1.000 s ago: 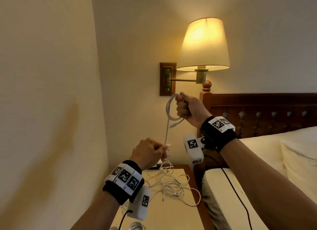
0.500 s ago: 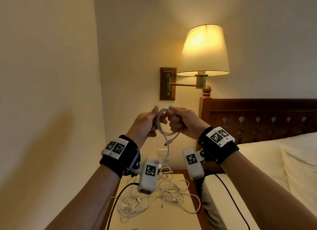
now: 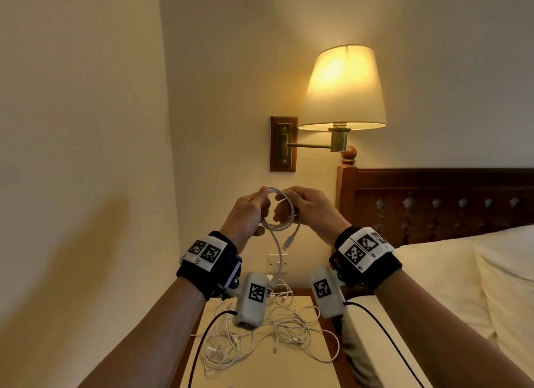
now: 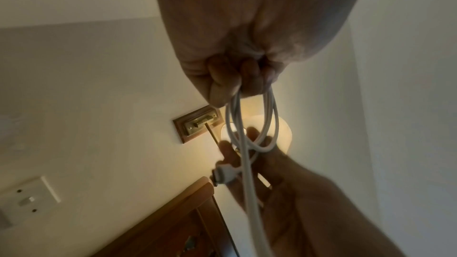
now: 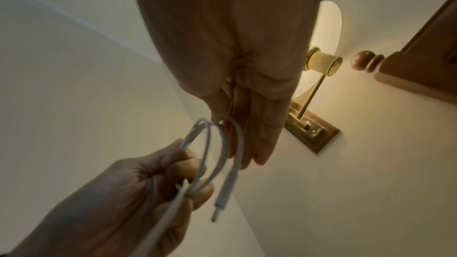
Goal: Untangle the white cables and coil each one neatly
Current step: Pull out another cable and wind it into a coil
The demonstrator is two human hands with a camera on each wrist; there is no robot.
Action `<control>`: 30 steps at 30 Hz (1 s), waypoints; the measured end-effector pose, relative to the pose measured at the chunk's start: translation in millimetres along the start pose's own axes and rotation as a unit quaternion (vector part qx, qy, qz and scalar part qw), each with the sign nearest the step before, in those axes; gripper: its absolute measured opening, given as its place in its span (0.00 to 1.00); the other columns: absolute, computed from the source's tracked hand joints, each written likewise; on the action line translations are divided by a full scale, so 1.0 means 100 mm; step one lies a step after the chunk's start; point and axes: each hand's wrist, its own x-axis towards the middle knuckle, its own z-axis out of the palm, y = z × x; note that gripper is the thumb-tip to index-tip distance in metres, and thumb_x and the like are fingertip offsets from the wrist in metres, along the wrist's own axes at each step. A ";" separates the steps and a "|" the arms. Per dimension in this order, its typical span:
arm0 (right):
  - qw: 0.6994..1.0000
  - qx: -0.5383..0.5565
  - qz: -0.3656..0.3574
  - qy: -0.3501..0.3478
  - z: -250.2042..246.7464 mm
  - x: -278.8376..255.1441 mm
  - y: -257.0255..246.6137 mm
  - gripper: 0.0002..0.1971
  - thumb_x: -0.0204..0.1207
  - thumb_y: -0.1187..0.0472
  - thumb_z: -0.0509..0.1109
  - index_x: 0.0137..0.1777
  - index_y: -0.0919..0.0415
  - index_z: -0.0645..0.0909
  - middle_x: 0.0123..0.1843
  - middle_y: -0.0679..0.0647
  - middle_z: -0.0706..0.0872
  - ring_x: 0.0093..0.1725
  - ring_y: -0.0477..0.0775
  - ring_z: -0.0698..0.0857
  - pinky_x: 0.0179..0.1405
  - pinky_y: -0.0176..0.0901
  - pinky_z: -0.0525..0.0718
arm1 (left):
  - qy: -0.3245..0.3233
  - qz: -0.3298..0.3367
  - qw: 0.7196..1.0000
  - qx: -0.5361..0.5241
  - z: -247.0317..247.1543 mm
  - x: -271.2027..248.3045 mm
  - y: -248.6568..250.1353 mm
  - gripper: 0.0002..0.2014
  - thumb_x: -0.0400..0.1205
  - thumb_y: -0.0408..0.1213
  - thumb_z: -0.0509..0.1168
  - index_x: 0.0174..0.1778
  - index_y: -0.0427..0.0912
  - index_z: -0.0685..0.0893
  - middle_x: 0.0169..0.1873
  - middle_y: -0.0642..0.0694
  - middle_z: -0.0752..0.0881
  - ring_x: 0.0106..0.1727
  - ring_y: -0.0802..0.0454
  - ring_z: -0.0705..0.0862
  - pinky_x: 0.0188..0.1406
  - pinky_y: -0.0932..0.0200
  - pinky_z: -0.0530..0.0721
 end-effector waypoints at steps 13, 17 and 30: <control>0.976 0.137 0.092 0.138 -0.04 -0.13 -0.03 0.08 0.80 0.64 0.70 0.51 0.70 0.85 0.42 0.62 0.89 0.38 0.53 0.90 0.36 0.36 0.87 | 0.026 0.019 0.999 0.021 -0.01 0.01 -0.11 0.20 0.90 0.48 0.51 0.34 0.44 0.71 0.30 0.46 0.69 0.30 0.53 0.65 0.27 0.60 0.65; 0.979 0.115 0.062 0.153 0.10 -0.15 -0.01 0.05 0.78 0.66 0.72 0.50 0.67 0.85 0.45 0.60 0.89 0.40 0.52 0.92 0.42 0.38 0.89 | 0.034 0.011 0.999 0.001 0.01 0.01 -0.08 0.19 0.89 0.50 0.50 0.37 0.43 0.73 0.32 0.47 0.70 0.31 0.53 0.67 0.29 0.59 0.67; 0.988 -0.035 -0.072 0.135 0.18 -0.06 0.19 0.07 0.80 0.59 0.70 0.49 0.62 0.78 0.49 0.51 0.90 0.49 0.43 0.89 0.55 0.41 0.87 | -0.030 -0.031 0.979 -0.201 -0.06 -0.01 -0.06 0.22 0.90 0.50 0.49 0.29 0.48 0.68 0.24 0.52 0.66 0.26 0.56 0.61 0.24 0.62 0.63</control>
